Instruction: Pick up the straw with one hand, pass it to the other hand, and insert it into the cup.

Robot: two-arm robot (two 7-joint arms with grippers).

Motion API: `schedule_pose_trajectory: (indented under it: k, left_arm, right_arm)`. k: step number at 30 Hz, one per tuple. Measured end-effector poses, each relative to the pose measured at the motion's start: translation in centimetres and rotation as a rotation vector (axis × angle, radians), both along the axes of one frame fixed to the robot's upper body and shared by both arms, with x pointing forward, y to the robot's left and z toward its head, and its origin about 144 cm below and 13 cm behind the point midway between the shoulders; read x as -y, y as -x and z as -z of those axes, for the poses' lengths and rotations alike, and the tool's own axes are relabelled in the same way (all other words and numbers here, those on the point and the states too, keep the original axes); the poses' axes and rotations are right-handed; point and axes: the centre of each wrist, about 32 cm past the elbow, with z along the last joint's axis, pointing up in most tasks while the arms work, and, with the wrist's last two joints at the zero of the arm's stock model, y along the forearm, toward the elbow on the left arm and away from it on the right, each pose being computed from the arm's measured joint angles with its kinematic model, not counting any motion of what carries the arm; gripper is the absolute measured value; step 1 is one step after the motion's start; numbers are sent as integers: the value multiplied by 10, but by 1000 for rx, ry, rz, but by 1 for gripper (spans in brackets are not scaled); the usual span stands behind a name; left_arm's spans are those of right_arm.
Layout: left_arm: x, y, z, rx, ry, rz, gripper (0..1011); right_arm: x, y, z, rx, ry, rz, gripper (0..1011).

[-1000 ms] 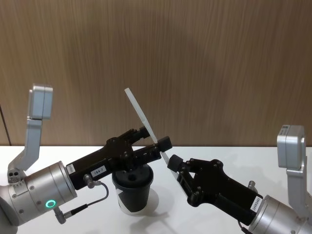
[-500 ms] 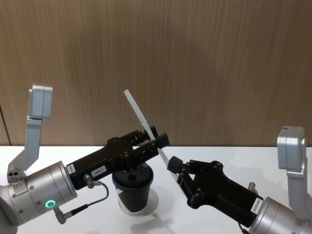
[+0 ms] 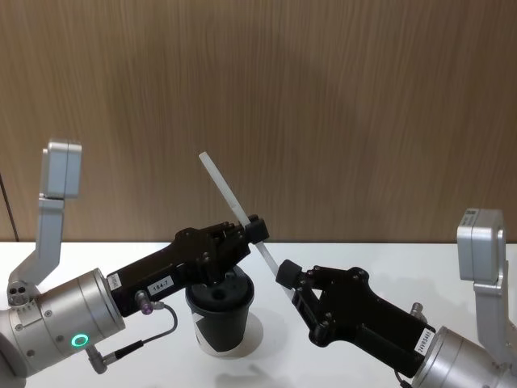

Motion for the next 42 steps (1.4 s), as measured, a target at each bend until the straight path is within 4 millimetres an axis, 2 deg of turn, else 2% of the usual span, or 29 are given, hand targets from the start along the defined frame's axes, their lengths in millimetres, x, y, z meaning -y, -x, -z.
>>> schedule_pose_trajectory:
  k: [2,5,11,12,13,15,23,28,31,35,42]
  left_arm:
    - [0,0,0,-1,0,-1,108]
    - [-1,1,1,-4,0,-5,78]
    - [-2,2,1,-9,0,-10,40]
    - [-3,3,1,-9,0,-10,40]
    - [-3,3,1,-10,-1,-11,30]
    - [-3,3,2,-12,0,-13,21]
    - [-4,4,2,-16,-1,-20,15]
    - [-5,5,1,-10,-1,-30,15]
    - [-5,5,-1,3,-2,-42,15]
    - [-6,5,-5,31,-9,-66,16]
    - [-10,4,-16,97,-30,-123,15]
  right_arm:
    - [0,0,0,0,1,0,2]
    - [0,0,0,0,2,-1,59]
    - [-1,0,-1,1,4,-5,251]
    - [-1,0,-1,1,4,-6,251]
    - [-1,0,-1,1,5,-7,310]
    - [-1,0,-1,1,5,-8,339]
    - [-1,-1,0,-3,7,-11,588]
    - [-1,-2,1,-9,8,-8,784]
    - [-1,-3,3,-11,8,-7,840]
    - [-1,-3,6,-16,6,-3,969]
    - [0,-4,12,-19,1,3,1001]
